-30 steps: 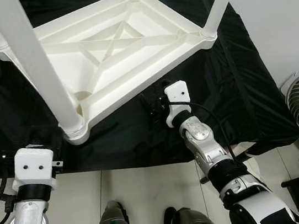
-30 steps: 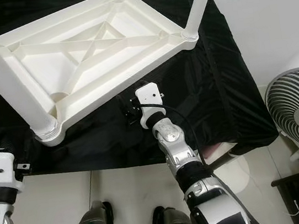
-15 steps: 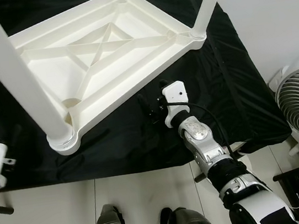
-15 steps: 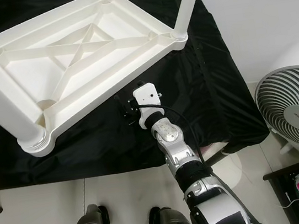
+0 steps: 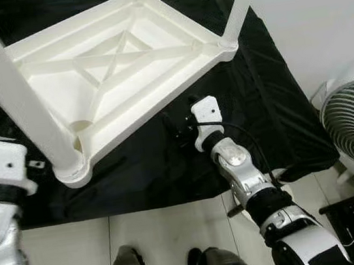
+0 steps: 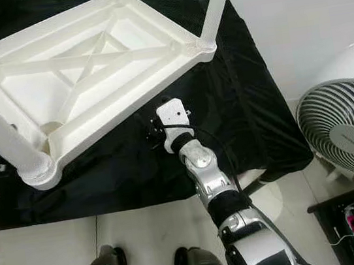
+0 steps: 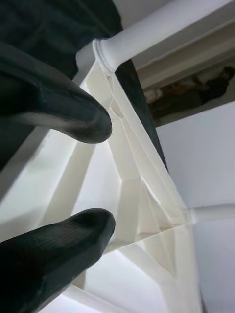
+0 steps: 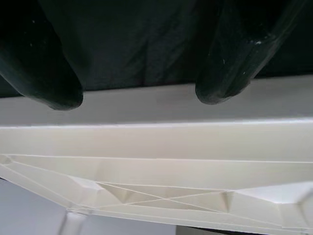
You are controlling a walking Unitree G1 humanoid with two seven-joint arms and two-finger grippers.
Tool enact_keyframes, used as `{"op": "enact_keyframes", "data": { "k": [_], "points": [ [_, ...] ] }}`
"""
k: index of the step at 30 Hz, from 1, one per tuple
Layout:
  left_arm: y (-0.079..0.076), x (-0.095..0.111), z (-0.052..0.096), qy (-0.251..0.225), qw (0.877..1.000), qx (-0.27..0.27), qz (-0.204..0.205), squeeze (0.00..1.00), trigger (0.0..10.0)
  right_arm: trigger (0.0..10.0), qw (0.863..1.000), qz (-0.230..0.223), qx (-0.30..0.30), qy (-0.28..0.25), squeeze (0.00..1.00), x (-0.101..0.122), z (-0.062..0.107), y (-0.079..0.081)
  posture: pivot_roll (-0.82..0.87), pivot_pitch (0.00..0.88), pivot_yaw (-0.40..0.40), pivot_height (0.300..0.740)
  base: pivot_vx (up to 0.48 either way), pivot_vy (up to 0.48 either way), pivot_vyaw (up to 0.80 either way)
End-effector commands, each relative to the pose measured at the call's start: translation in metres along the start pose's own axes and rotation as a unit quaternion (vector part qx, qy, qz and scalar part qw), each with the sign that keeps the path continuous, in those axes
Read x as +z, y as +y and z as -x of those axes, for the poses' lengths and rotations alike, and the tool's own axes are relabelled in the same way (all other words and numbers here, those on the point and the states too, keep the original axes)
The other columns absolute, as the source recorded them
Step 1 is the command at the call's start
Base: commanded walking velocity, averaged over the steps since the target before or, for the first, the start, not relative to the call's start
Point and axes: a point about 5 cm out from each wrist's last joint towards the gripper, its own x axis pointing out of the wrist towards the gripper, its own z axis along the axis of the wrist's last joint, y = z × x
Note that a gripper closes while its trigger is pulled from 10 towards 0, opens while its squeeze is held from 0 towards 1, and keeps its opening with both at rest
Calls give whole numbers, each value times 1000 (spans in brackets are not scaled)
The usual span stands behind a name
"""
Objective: Building children table
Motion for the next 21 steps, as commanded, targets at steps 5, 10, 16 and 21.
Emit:
{"op": "enact_keyframes", "data": {
  "k": [5,10,16,21],
  "points": [
    [-51,0,-17,-17,995,-83,52,0,10000,10000,1000,-8,16,11,0,-4,3,3,129,126,-112,740,0,0,0],
    [-82,12,-31,-38,989,-108,96,0,10000,10000,999,-11,45,2,0,-1,8,0,110,125,-92,740,0,0,0],
    [-92,14,-32,-38,987,-102,117,0,10000,10000,999,0,34,7,0,-3,13,-9,98,116,-80,740,0,0,0],
    [-88,1,-33,-10,992,-105,70,0,10000,10000,999,28,-33,30,0,-7,14,-30,94,103,-84,740,0,0,0]
  ]
}}
